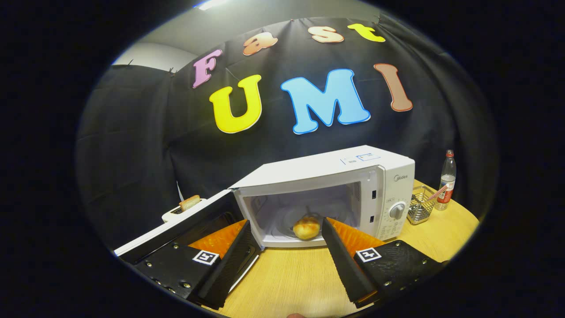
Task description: Open the microwave, put the food inside, and close the microwave door.
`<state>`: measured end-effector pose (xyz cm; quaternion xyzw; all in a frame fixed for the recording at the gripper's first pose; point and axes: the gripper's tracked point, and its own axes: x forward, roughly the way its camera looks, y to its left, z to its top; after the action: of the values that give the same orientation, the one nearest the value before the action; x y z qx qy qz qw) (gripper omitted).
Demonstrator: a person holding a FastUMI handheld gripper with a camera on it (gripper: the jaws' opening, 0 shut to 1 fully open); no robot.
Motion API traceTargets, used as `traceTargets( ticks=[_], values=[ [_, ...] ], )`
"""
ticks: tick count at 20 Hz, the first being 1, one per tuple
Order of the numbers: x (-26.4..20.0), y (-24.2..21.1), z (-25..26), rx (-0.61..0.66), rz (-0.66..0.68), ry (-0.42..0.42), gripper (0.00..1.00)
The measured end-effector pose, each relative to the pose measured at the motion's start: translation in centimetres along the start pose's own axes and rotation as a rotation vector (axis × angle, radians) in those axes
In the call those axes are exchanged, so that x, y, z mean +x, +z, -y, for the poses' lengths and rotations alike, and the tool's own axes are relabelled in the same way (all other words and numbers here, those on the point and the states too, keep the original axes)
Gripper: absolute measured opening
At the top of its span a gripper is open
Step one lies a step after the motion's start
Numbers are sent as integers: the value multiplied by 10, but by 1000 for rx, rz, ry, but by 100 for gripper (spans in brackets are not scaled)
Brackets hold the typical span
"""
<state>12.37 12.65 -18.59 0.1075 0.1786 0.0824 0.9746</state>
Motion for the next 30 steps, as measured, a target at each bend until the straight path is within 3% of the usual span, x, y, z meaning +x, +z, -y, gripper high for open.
traceTargets(
  ticks=[13, 30],
  values=[
    [-120, 14, -114, -75, 81, 211, 97],
    [-159, -48, -299, -151, 0, 642, 97]
  ],
)
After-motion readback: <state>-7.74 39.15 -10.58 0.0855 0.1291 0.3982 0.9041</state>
